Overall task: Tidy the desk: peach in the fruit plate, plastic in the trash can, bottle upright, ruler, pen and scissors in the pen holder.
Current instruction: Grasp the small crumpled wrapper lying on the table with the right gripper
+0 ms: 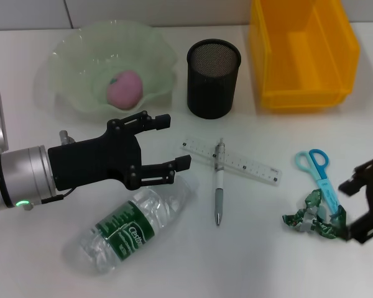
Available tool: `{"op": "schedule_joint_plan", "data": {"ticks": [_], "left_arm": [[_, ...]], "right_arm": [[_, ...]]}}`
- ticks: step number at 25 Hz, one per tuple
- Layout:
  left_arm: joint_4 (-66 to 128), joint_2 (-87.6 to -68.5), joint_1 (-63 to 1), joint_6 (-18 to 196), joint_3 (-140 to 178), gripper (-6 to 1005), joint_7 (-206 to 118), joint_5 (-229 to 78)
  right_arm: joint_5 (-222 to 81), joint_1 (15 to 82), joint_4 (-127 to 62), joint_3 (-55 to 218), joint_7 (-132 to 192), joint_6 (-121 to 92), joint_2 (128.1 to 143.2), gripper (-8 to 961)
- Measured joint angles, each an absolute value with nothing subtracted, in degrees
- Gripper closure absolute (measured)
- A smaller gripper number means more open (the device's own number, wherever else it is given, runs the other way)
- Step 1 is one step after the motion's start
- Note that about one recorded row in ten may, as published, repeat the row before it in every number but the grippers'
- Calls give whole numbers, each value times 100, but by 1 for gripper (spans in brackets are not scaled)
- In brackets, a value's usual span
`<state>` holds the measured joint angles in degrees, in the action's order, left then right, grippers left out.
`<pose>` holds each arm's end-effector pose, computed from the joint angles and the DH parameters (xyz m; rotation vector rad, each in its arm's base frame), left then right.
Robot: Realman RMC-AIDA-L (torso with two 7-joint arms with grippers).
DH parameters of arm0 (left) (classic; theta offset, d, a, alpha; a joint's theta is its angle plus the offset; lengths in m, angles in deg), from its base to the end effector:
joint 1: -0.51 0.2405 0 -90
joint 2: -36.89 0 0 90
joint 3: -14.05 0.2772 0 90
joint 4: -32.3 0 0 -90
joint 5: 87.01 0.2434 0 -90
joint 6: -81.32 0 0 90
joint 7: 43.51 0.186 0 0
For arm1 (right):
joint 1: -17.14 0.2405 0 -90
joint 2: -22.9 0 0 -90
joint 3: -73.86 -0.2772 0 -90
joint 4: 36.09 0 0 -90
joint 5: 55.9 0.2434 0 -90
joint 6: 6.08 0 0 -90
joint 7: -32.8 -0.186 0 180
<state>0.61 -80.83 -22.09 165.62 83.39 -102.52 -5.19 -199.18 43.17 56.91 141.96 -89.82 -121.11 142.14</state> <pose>-0.2656 0.3427 -0.0874 -2.7049 -0.3070 -0.9083 0.2171 0.3250 0.0177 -2.9368 0.6246 -0.5611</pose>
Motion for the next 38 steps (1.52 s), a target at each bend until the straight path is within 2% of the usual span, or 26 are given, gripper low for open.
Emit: {"op": "schedule_joint_plan", "data": {"ticks": [9,21,32,38], "left_arm": [[65,-8078,-2211,16551,8331,139,-10234,-512],[57,-8088,-2218,16551,8355,139,-10220,-510],[67,-8097,-2216,16552,8333,139,-10166,-510],[58,-8097,-2208,16552,8330,139,-10162,-510]], "right_arm": [[-20452,4214,5375,15516,-8468,-11233,14232,121],[-20334,4275,4731,15799,-8491,-10378,14235,122],[-20268,4395,4225,15937,-8591,-9875,14241,282],[-20258,4441,4057,15913,-8631,-9806,14237,413]]}}
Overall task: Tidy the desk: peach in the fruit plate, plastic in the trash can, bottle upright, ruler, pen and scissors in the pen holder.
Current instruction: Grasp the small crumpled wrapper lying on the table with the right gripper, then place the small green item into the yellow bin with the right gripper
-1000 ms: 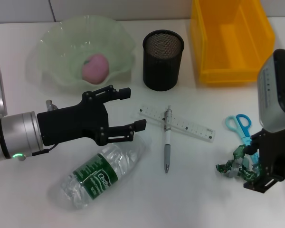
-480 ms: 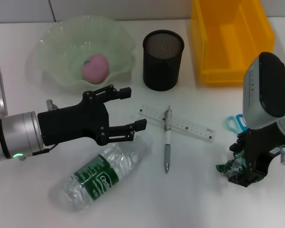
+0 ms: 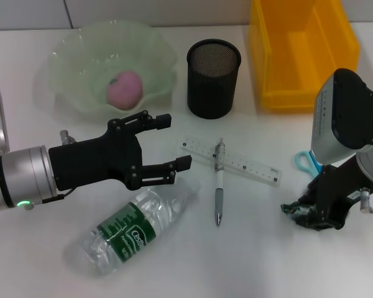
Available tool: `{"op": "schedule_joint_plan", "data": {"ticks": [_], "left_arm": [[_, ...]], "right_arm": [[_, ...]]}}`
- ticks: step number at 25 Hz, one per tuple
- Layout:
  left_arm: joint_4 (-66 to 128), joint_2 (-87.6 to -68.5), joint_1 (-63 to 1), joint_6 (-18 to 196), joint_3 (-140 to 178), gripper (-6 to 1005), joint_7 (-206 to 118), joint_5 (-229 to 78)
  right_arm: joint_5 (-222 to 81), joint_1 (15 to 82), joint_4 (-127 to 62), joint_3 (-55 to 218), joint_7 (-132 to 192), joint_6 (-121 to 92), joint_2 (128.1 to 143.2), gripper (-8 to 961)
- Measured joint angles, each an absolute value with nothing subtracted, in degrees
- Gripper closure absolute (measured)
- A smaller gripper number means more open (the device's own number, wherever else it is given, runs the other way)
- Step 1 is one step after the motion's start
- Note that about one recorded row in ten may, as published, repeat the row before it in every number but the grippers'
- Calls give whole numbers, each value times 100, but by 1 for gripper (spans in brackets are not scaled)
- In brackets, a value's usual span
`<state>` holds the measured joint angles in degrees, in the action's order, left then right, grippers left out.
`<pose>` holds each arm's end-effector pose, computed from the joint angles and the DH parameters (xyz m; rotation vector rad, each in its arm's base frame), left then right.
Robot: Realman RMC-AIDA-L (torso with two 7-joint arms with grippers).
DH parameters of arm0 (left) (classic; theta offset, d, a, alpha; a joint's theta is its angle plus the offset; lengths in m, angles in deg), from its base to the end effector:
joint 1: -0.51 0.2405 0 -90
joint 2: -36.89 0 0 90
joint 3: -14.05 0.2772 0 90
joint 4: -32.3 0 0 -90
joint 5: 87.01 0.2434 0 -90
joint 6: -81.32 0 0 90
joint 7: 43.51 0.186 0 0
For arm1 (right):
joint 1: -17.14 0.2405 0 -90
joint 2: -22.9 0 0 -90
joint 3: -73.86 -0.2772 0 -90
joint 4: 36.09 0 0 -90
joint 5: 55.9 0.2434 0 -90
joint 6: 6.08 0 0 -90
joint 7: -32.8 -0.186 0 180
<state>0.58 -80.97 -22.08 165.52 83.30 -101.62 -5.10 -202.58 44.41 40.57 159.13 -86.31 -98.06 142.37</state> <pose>-0.2653 0.3427 -0.0882 -2.7022 -0.2867 -0.9042 0.2435 0.3533 -0.0717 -2.9335 0.4028 -0.7041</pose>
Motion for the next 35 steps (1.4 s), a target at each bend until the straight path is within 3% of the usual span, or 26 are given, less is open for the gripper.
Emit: {"op": "schedule_joint_plan", "data": {"ticks": [5,13,21,25,33,35], "left_arm": [[49,-8097,-2190,16552,8330,139,-10161,-510],[48,-8097,-2190,16552,8330,139,-10160,-511],[51,-8101,-2214,16552,8330,139,-10154,-511],[56,-8105,-2216,16548,8330,139,-10146,-511],[51,-8107,-2191,16576,8331,138,-10143,-511],[50,-8106,-2187,16589,8330,138,-10143,-512]], "right_arm": [[-20141,4418,4229,15809,-8686,-9877,14232,523],[-20059,4428,5249,14555,-9246,-9935,14220,851],[-19661,4580,5753,13608,-9089,-8831,14187,895],[-19663,4950,4818,13573,-8903,-8033,14140,898],[-19710,5844,2588,13292,-8625,-6704,13863,903],[-19720,5887,2422,13269,-8562,-6499,13866,904]]}}
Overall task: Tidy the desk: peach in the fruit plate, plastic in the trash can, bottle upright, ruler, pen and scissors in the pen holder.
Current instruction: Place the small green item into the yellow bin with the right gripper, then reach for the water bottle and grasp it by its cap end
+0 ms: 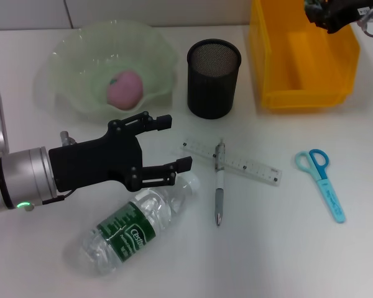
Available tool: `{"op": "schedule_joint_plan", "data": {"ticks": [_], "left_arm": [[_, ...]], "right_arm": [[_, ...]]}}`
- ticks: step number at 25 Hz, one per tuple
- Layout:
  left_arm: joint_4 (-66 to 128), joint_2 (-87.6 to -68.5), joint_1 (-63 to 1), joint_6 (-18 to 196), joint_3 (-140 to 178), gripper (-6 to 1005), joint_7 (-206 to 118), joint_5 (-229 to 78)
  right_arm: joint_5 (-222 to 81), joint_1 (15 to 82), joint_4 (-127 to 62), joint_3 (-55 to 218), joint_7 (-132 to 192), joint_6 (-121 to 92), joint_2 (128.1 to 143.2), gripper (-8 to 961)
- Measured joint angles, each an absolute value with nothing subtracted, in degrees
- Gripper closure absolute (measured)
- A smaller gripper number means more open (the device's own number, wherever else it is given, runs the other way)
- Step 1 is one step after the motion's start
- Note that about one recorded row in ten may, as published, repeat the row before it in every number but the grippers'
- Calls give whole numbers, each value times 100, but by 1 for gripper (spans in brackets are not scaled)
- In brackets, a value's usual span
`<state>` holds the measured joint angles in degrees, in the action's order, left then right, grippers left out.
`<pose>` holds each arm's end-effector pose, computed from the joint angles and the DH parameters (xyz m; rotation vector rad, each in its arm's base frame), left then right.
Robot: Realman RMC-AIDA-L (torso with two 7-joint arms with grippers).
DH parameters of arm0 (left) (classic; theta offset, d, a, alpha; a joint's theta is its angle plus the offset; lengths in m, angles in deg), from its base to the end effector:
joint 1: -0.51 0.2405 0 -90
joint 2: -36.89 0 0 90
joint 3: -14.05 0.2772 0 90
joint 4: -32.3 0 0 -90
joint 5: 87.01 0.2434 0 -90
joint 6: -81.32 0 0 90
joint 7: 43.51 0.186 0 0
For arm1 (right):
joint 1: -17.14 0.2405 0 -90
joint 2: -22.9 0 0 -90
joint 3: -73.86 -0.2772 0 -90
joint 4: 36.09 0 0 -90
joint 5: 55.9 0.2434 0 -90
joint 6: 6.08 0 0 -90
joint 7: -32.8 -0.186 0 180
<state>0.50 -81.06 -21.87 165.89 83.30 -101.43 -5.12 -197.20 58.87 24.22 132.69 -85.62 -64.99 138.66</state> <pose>-0.2650 0.3409 -0.0884 -2.7032 -0.2829 -0.9112 0.2162 0.5294 0.0320 -2.3204 0.5152 -0.0451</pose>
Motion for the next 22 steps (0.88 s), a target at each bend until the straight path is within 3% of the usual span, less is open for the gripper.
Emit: {"op": "schedule_joint_plan", "data": {"ticks": [4,11,16,20,21,22], "left_arm": [[48,-8106,-2174,16596,8331,138,-10143,-512],[46,-8106,-2175,16603,8329,138,-10143,-530],[-26,-8106,-2168,16657,8321,138,-10143,-551],[-76,-8148,-2120,16902,8034,138,-10035,-570],[-76,-8148,-2120,16902,8034,138,-10035,-570],[-83,-8161,-2083,17055,7905,138,-9928,-571]], "right_arm": [[-19721,5855,2444,13270,-8513,-6396,13900,819],[-19627,5809,2688,13100,-8548,-6520,13944,441],[-19012,5351,4094,12741,-8849,-7763,14116,227],[-17492,4049,5641,12875,-8730,-8616,14237,185],[-17492,4049,5641,12875,-8730,-8616,14237,184],[-16527,3375,5798,13063,-8306,-8640,14234,183]]}}
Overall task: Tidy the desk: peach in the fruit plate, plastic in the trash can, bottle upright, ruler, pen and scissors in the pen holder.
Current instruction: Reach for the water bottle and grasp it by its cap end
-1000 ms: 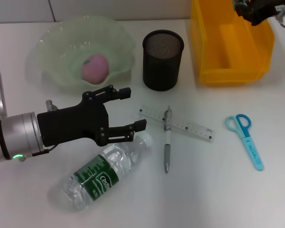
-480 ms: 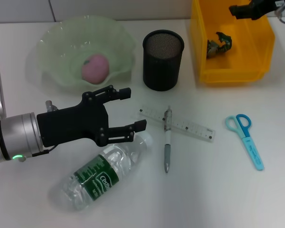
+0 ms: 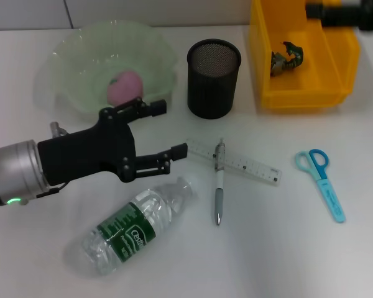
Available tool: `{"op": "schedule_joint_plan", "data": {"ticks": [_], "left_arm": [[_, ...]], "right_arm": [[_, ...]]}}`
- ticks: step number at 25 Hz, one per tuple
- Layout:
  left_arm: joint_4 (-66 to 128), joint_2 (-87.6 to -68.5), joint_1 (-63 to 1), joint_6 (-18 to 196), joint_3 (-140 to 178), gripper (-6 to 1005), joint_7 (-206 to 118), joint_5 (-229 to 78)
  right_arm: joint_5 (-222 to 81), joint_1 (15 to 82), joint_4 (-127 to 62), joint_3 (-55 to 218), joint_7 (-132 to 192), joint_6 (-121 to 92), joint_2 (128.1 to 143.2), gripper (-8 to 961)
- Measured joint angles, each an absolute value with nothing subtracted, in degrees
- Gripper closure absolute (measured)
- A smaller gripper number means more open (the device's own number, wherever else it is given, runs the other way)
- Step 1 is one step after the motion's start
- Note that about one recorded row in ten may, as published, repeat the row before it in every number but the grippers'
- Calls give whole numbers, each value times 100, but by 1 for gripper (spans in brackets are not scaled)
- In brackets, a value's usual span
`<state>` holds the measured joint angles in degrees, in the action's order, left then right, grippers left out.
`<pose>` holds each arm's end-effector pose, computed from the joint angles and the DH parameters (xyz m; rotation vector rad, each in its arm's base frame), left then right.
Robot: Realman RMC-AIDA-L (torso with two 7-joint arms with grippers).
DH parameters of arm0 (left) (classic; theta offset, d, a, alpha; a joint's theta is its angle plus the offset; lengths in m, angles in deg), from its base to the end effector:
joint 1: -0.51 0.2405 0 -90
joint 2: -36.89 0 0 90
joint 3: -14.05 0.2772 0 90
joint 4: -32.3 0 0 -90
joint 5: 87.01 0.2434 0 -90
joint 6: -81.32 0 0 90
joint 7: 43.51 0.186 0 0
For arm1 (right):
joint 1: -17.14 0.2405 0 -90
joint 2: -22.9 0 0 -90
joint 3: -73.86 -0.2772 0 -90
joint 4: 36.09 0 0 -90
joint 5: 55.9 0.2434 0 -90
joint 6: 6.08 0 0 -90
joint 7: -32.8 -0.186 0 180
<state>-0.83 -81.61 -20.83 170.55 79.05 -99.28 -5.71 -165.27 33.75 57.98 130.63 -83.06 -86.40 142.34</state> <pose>-0.2581 0.3380 -0.0705 -2.6381 -0.2084 -1.0128 0.1757 0.3943 0.0908 -2.4292 0.4435 0.5029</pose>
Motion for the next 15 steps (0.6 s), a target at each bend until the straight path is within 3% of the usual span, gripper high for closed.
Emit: {"op": "schedule_joint_plan", "data": {"ticks": [1,4,7,11,15], "left_arm": [[-83,-8161,-2083,17055,7905,138,-9928,-571],[-90,-8159,-2049,17276,7755,138,-9903,-575],[-98,-8162,-2005,17658,7484,138,-9922,-591],[-262,-8174,-1973,18209,7211,138,-10246,-628],[-1963,-8186,-1720,17284,7958,138,-12741,-323]], "right_arm": [[-16527,3375,5798,13063,-8306,-8640,14234,182],[-15441,2533,5531,13157,-7359,-8886,14240,180],[-14687,1981,4279,13116,-6063,-9380,14245,177],[-14337,1879,3185,12917,-5120,-9740,14221,177],[-14344,1973,1905,12206,-4216,-10212,14203,177]]}}
